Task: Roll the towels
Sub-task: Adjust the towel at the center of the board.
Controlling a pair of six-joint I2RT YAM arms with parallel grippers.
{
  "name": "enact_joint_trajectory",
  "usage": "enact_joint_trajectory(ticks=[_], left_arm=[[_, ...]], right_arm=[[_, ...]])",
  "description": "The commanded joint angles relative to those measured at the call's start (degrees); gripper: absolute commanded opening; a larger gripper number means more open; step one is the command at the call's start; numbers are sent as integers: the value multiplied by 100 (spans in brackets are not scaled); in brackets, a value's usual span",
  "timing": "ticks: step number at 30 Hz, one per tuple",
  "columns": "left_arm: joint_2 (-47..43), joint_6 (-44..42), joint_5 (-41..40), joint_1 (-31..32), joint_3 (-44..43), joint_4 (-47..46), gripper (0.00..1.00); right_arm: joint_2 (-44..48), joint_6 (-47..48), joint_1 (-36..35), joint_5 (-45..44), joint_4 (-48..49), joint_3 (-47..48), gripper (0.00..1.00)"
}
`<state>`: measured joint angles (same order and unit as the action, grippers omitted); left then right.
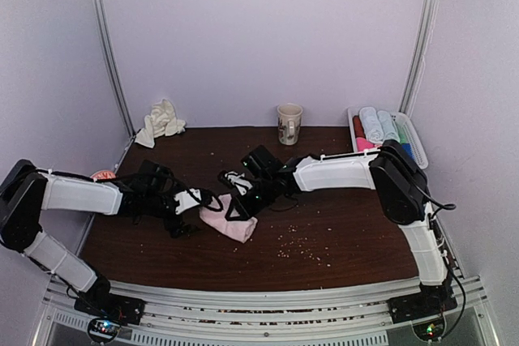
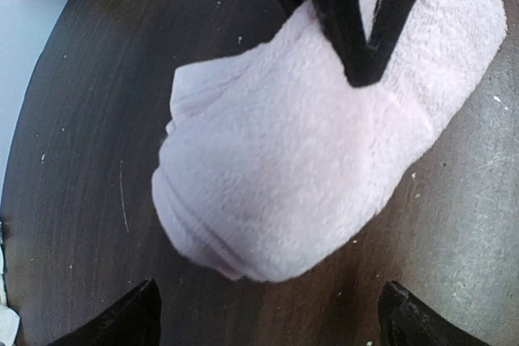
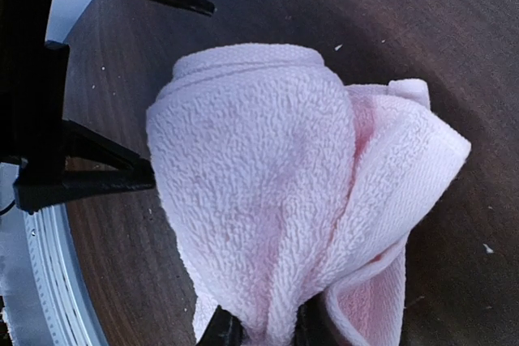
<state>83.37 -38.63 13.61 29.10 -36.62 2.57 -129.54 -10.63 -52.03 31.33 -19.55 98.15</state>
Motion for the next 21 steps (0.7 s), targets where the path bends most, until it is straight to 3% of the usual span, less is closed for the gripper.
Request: enact_joint_trajectory(ticks=[1,11,15,21], left_arm=[[-130,173,-446,298,290,-967,95],[-172,166,-1027,686,443,-1555,96],[84,176,-1268,771,327,-1606,96],[-168,140,-932,768,329,-1773,96]], right_arm=[[-216,-405,8,692,562,-154,0],[-370,-942,9,1371,1321,-349,4],[-335,-940,4,1211,1246,-351,7],[-347,-1093,9,1626,1483,-449,7]])
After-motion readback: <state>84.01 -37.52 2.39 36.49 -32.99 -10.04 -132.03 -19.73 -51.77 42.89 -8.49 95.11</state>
